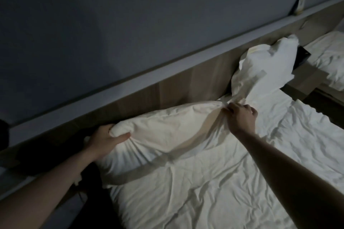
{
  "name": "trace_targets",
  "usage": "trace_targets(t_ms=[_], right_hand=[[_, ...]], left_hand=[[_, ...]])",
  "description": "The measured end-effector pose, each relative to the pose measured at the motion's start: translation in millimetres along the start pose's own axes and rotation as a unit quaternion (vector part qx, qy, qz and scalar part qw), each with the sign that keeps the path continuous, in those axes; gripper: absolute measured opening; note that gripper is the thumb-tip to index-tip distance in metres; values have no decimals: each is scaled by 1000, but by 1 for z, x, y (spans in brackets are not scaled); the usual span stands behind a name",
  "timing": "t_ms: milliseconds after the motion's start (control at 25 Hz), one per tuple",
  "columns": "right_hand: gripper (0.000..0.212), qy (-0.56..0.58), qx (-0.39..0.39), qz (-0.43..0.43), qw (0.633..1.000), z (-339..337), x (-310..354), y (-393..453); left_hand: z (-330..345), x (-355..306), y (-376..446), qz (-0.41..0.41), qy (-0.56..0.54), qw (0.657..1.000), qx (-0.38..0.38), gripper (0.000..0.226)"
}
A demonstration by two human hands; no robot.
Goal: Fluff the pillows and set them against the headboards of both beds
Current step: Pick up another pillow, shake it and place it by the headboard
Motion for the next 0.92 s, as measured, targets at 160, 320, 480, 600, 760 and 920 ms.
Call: trace_targets(t_ms=[160,320,480,600,760,920], right_hand=[[24,27,147,49,988,64,21,13],[49,122,227,87,962,116,36,1],[75,192,216,135,948,133,48,17],[106,266,236,278,892,150,60,31],[84,316,325,376,808,185,66,20],[33,293,209,289,887,177,73,22]], left_hand=[[23,42,28,-12,156,988,4,39],[37,54,41,-6,180,983,-28,41],[40,46,47,41,244,969,-8,29],[51,50,50,-12,251,967,26,51],[57,50,53,-12,258,965,52,33],[48,24,52,48,183,982,27,45]])
Point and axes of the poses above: each hand's wrist, its own y-axis towards the middle knuckle, its own z-axis out of the palm, x = y × z, the point moved 2 cm from there along y, towards the middle knuckle, and after that the axes turned 9 degrees about -y, right-handed, at the moved point
